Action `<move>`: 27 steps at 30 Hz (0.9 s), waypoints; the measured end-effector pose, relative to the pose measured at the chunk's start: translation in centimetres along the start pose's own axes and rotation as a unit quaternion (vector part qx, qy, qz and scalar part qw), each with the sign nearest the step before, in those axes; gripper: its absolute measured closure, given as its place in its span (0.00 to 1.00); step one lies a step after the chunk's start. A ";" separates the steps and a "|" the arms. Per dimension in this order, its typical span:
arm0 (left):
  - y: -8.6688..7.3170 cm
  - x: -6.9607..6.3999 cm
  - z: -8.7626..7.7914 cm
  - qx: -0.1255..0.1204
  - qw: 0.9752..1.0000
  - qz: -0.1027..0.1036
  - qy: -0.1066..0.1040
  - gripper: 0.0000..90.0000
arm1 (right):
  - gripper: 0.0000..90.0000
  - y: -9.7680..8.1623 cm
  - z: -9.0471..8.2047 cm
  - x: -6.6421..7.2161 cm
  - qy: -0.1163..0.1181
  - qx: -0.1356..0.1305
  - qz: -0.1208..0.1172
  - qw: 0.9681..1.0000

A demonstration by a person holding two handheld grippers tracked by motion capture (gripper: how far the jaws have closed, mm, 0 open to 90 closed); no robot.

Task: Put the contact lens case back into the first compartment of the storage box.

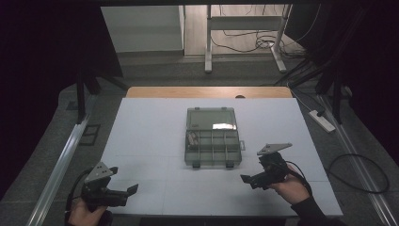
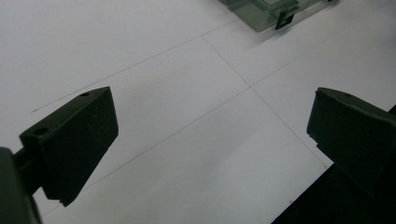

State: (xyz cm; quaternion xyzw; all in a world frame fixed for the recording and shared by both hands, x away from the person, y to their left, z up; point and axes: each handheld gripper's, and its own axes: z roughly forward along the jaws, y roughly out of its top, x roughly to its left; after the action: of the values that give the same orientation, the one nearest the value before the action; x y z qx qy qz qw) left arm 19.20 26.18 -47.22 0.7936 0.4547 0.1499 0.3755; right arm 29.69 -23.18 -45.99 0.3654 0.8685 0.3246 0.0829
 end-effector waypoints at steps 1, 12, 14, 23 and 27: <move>0.0 0.0 0.0 0.000 1.000 0.000 0.000 0.02 | 0.00 -0.1 -0.1 0.0 -0.002 0.001 0.000 1.000; 0.0 0.0 0.0 0.000 1.000 0.000 0.002 0.02 | 0.00 -1.6 -1.5 -0.6 -0.016 -0.004 0.013 1.000; 0.0 0.0 0.0 0.000 1.000 0.000 0.002 0.02 | 0.00 -1.9 -1.8 -0.7 -0.018 -0.006 0.016 1.000; 0.0 -0.1 0.0 0.000 1.000 0.000 0.003 0.02 | 0.00 -3.0 -2.9 -1.1 -0.028 -0.010 0.026 0.999; 0.0 -0.1 0.0 0.001 1.000 0.001 0.003 0.02 | 0.00 -3.5 -3.3 -1.2 -0.032 -0.012 0.032 0.999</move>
State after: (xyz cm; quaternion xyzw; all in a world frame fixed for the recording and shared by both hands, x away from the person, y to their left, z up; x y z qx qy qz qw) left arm 19.21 26.10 -47.23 0.7941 0.4552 0.1516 0.3732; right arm 27.25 -27.51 -45.71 0.4025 0.8492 0.3253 0.1047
